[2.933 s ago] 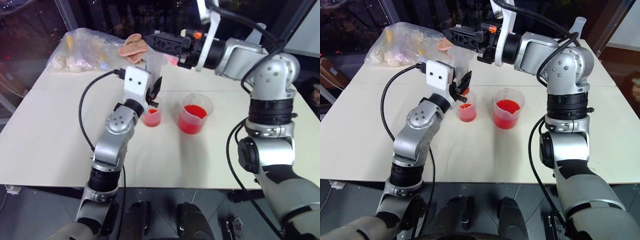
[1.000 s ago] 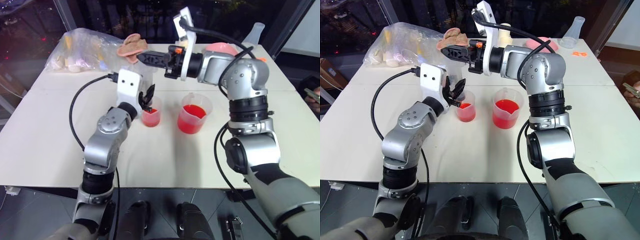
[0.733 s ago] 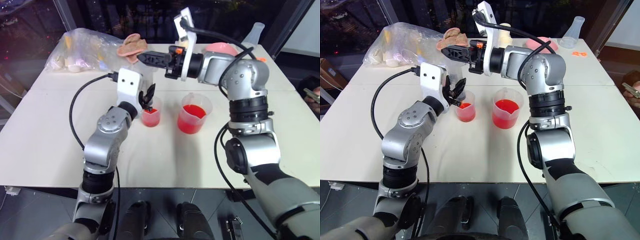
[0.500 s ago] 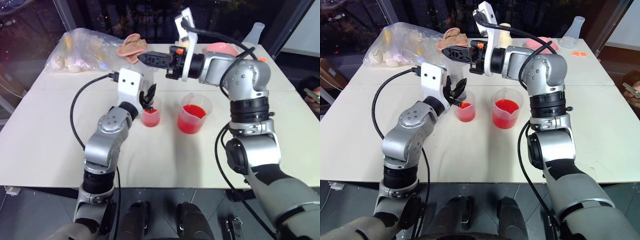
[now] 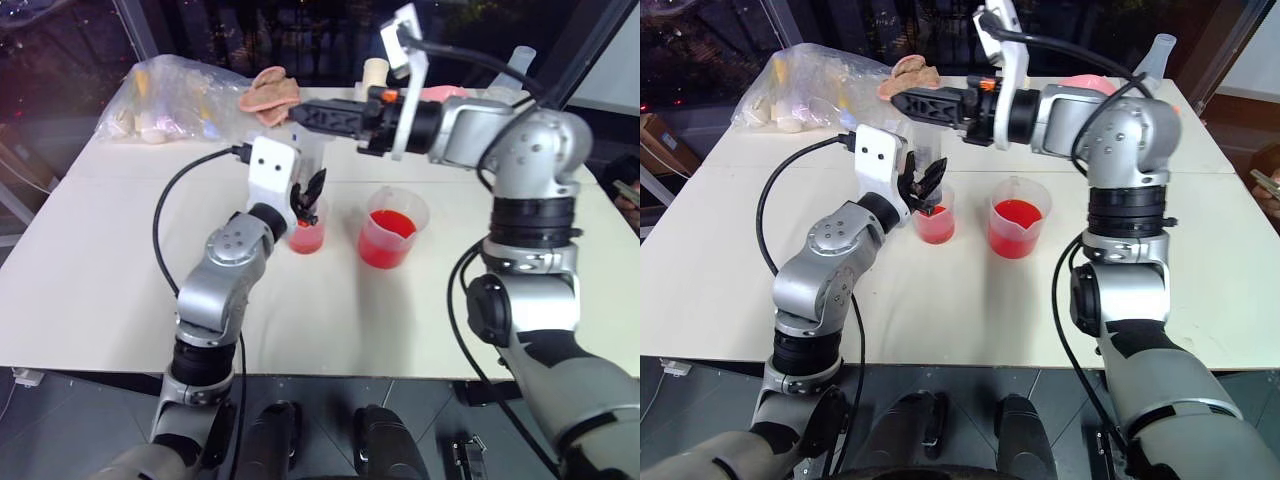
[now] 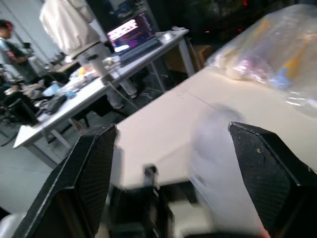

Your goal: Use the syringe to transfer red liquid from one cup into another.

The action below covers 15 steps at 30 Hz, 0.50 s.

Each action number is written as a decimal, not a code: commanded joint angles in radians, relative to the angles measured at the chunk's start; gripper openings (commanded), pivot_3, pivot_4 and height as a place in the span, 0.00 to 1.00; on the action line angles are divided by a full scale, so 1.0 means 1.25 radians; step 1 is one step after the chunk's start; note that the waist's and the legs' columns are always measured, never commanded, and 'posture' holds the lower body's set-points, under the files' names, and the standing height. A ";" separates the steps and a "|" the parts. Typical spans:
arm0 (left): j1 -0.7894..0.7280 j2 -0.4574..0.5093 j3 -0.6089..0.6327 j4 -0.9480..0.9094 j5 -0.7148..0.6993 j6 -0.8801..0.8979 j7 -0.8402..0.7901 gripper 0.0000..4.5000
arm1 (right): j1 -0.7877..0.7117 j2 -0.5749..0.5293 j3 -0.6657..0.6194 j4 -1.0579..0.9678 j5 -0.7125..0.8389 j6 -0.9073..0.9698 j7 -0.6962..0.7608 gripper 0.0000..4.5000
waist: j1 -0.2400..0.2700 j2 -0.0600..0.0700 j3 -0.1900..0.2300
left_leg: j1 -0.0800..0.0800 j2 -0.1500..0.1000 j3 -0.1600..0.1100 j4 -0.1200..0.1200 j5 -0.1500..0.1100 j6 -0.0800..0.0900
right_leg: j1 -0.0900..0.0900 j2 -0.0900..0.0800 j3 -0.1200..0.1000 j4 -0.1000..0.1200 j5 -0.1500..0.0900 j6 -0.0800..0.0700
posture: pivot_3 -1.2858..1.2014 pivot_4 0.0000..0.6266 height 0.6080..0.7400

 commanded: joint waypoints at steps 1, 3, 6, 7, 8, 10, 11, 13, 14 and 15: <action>-0.029 -0.005 -0.001 -0.051 -0.011 -0.040 -0.001 0.32 | 0.009 -0.039 -0.043 -0.065 0.034 0.050 -0.018 0.85 | 0.000 0.000 0.000 | 0.000 0.000 0.000 0.000 0.000 0.000 | 0.000 0.000 0.000 0.000 0.000 0.000 | 0.52 0.24 1.00; -0.030 -0.005 -0.002 -0.049 -0.013 -0.043 0.000 0.32 | 0.014 -0.064 -0.060 -0.090 0.050 0.077 -0.023 0.85 | -0.002 0.000 0.000 | 0.000 0.000 0.000 0.000 0.000 0.001 | 0.000 0.000 0.000 0.000 0.000 0.000 | 0.52 0.24 1.00; -0.032 -0.004 -0.001 -0.047 -0.015 -0.046 0.001 0.32 | 0.020 -0.096 -0.087 -0.122 0.072 0.114 -0.032 0.85 | -0.001 0.000 0.000 | 0.000 0.000 0.000 0.000 -0.002 0.003 | 0.000 0.000 0.000 0.000 0.000 0.000 | 0.52 0.24 1.00; -0.033 -0.004 -0.001 -0.047 -0.016 -0.046 0.002 0.32 | 0.022 -0.108 -0.102 -0.135 0.081 0.130 -0.036 0.85 | -0.001 0.000 0.000 | 0.000 0.000 0.000 0.000 -0.002 0.003 | 0.000 0.000 0.000 0.000 0.000 0.000 | 0.52 0.24 1.00; -0.034 -0.003 0.000 -0.047 -0.016 -0.045 0.003 0.32 | 0.025 -0.116 -0.114 -0.147 0.089 0.143 -0.040 0.85 | 0.000 0.000 0.000 | 0.000 0.000 0.000 0.000 -0.002 0.003 | 0.000 0.000 0.000 0.000 0.000 0.000 | 0.52 0.24 1.00; -0.034 -0.001 0.002 -0.050 -0.017 -0.042 0.004 0.32 | 0.034 -0.131 -0.140 -0.174 0.105 0.165 -0.048 0.85 | 0.000 0.000 0.000 | 0.000 0.000 0.000 0.000 -0.002 0.003 | 0.000 0.000 0.000 0.000 0.000 0.000 | 0.52 0.24 1.00; -0.035 0.000 0.004 -0.050 -0.018 -0.040 0.004 0.32 | 0.037 -0.133 -0.148 -0.180 0.109 0.171 -0.052 0.85 | 0.001 0.000 0.000 | 0.000 0.000 0.000 0.000 -0.002 0.003 | 0.000 0.000 0.000 0.000 0.000 0.000 | 0.52 0.24 1.00; -0.041 0.005 0.013 -0.053 -0.019 -0.032 0.008 0.32 | 0.046 -0.139 -0.168 -0.193 0.115 0.181 -0.066 0.85 | 0.000 0.000 0.000 | 0.000 0.000 0.000 0.000 -0.002 0.003 | 0.000 0.000 0.000 0.000 0.000 0.000 | 0.52 0.24 1.00; -0.046 0.005 0.021 -0.057 -0.021 -0.025 0.013 0.32 | 0.052 -0.142 -0.176 -0.200 0.118 0.184 -0.072 0.85 | 0.000 0.000 0.000 | 0.000 0.000 0.000 0.000 -0.002 0.003 | 0.000 0.000 0.000 0.000 0.000 0.000 | 0.52 0.24 1.00; -0.056 0.007 0.032 -0.060 -0.024 -0.013 0.019 0.32 | 0.061 -0.143 -0.186 -0.205 0.119 0.186 -0.079 0.85 | 0.000 0.000 0.000 | 0.000 0.000 0.000 0.000 -0.002 0.003 | 0.000 0.000 0.000 0.000 0.000 0.000 | 0.52 0.24 1.00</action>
